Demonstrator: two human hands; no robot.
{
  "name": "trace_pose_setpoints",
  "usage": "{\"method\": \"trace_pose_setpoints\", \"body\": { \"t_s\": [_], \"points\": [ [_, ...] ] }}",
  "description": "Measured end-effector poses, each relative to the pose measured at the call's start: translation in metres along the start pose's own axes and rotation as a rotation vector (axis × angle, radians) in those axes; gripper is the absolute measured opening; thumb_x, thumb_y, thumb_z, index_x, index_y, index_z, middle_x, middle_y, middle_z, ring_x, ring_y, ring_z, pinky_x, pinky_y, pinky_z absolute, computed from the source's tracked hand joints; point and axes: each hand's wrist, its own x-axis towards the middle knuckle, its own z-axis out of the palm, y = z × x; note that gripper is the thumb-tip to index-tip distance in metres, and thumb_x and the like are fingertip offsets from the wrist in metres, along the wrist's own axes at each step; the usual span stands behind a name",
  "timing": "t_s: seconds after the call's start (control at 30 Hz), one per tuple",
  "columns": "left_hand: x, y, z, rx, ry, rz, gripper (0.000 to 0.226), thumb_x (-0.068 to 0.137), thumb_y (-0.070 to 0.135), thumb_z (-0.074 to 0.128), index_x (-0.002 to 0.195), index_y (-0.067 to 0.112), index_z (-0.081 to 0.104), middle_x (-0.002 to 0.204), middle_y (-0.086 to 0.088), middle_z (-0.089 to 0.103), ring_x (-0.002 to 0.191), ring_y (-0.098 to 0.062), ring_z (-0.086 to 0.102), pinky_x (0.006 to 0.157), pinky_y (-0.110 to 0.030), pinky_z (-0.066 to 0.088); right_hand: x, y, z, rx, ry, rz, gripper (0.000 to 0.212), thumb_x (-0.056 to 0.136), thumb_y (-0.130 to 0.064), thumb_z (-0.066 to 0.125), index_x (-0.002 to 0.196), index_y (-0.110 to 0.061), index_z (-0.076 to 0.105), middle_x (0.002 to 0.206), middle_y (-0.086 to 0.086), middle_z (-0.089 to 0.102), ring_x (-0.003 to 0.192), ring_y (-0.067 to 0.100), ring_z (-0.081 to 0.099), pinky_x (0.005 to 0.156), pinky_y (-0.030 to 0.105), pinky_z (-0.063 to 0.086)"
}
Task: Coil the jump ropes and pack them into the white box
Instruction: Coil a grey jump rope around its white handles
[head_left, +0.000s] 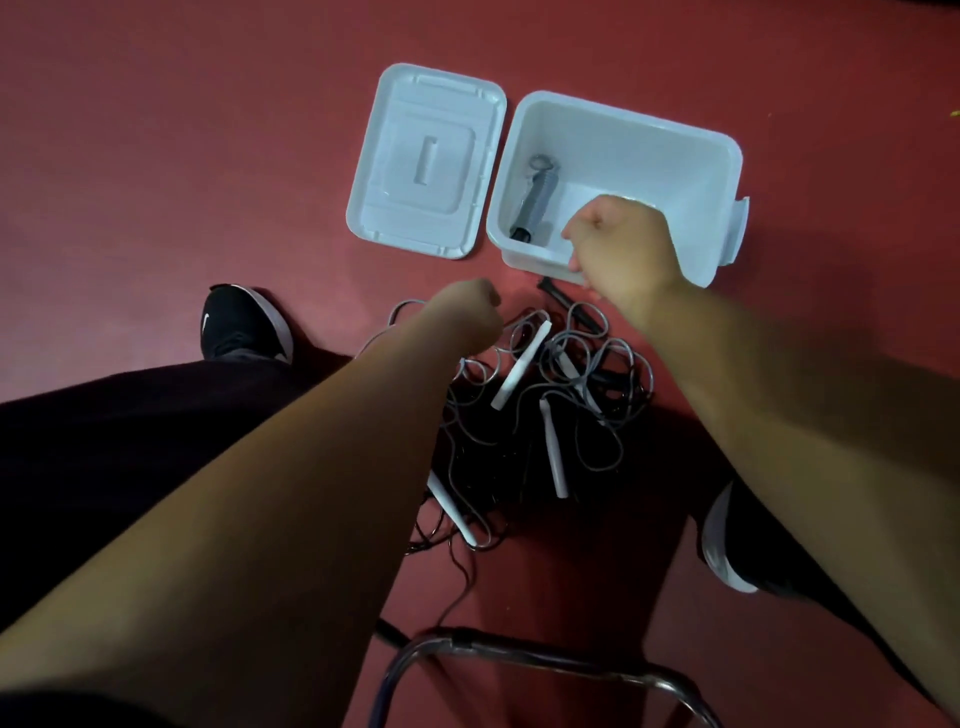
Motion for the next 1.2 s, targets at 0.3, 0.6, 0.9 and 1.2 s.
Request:
{"method": "trace_pose_setpoints", "body": {
  "t_s": [0.3, 0.6, 0.9, 1.2],
  "points": [
    [0.008, 0.004, 0.047, 0.089, -0.076, -0.006, 0.043, 0.107, 0.024, 0.047, 0.144, 0.003, 0.047, 0.140, -0.026, 0.058, 0.126, -0.041, 0.058, 0.091, -0.040, 0.043, -0.039, 0.079, 0.050, -0.160, -0.240, 0.205, 0.024, 0.099, -0.017, 0.055, 0.092, -0.012, 0.077, 0.084, 0.012, 0.077, 0.077, 0.032, 0.074, 0.070, 0.042, 0.062],
    [0.010, 0.017, 0.037, 0.092, -0.108, 0.038, 0.034, 0.107, 0.018, 0.047, 0.133, 0.004, 0.063, 0.136, -0.017, 0.065, 0.122, -0.033, 0.062, 0.097, -0.036, 0.048, -0.019, 0.091, 0.072, -0.077, -0.338, 0.281, 0.014, 0.100, -0.027, 0.068, 0.103, -0.019, 0.078, 0.076, 0.003, 0.068, 0.065, 0.021, 0.061, 0.059, 0.029, 0.046],
    [-0.001, 0.003, 0.014, -0.317, -0.011, -0.008, 0.012, 0.093, 0.010, 0.064, 0.094, 0.017, 0.074, 0.088, -0.004, 0.077, 0.083, -0.019, 0.074, 0.081, -0.030, 0.061, -0.027, 0.078, 0.058, 0.273, -0.208, 0.362, 0.013, 0.096, -0.026, 0.078, 0.108, -0.024, 0.075, 0.085, -0.001, 0.071, 0.068, 0.014, 0.059, 0.059, 0.028, 0.045],
    [-0.071, 0.003, -0.020, -0.418, -0.154, 0.183, 0.007, 0.104, 0.007, 0.061, 0.098, 0.003, 0.062, 0.077, -0.012, 0.068, 0.064, -0.021, 0.065, 0.053, -0.024, 0.050, -0.063, 0.010, -0.011, 0.242, -0.053, 0.142, 0.005, 0.101, -0.028, 0.063, 0.102, -0.029, 0.058, 0.091, 0.006, 0.073, 0.070, 0.020, 0.073, 0.069, 0.038, 0.062]
  ]
}}
